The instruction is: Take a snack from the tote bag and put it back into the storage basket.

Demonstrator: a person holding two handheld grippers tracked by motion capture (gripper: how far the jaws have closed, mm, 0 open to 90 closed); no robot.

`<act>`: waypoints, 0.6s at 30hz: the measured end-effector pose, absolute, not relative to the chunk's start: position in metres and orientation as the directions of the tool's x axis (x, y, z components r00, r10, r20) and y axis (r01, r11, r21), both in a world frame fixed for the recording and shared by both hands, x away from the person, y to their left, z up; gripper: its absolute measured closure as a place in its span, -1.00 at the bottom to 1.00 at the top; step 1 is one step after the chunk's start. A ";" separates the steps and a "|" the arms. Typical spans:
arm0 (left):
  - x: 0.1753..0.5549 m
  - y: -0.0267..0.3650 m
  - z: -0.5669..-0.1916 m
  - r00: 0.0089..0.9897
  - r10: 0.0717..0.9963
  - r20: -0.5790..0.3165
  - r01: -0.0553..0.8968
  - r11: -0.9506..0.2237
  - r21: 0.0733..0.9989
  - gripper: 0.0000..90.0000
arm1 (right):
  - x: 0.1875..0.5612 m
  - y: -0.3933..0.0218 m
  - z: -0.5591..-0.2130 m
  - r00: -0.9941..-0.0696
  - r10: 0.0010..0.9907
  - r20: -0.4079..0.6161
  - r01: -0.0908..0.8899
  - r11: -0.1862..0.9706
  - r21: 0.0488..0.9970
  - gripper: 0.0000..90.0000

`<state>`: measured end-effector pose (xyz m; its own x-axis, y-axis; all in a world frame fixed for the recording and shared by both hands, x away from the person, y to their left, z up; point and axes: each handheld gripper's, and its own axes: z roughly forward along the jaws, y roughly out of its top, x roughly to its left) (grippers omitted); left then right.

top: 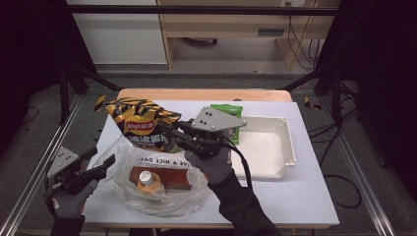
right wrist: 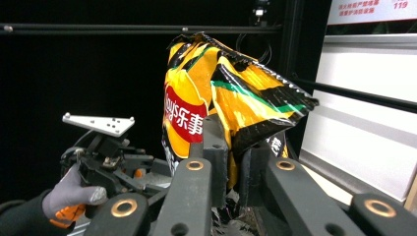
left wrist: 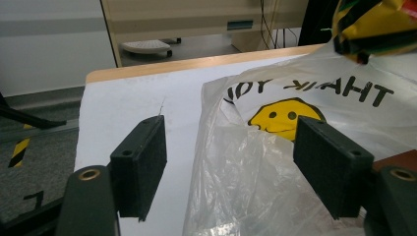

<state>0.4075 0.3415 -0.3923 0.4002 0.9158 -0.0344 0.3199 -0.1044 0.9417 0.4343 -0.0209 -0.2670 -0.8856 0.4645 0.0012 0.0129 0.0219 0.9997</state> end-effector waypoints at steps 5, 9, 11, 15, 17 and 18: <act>0.407 0.341 -0.391 0.400 0.916 -0.028 0.317 -0.110 0.942 -0.44 | 0.436 -0.035 -0.259 -0.873 0.487 0.007 0.012 0.007 1.000 0.88; 0.407 0.339 -0.391 0.398 0.917 -0.029 0.318 -0.108 0.942 -0.47 | 0.438 -0.048 -0.254 -0.859 0.511 0.010 0.011 -0.001 1.000 0.88; 0.407 0.339 -0.391 0.399 0.917 -0.029 0.319 -0.109 0.941 -0.48 | 0.439 -0.055 -0.252 -0.851 0.525 0.011 0.009 -0.007 1.000 0.88; 0.407 0.339 -0.391 0.394 0.919 -0.030 0.320 -0.106 0.942 -0.49 | 0.442 -0.072 -0.248 -0.831 0.557 0.011 0.007 -0.009 1.000 0.88; 0.406 0.340 -0.391 0.392 0.919 -0.032 0.319 -0.104 0.942 -0.50 | 0.442 -0.081 -0.247 -0.819 0.574 0.012 0.009 -0.008 1.000 0.88; 0.406 0.340 -0.391 0.391 0.920 -0.031 0.319 -0.103 0.942 -0.50 | 0.443 -0.084 -0.247 -0.814 0.580 0.009 0.005 -0.009 1.000 0.88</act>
<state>0.4063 0.3396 -0.3906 0.3913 0.9197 -0.0313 0.3187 -0.1035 0.9422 0.4428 -0.0845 -0.2468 -0.8145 0.5801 0.0090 0.0047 -0.0089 0.9999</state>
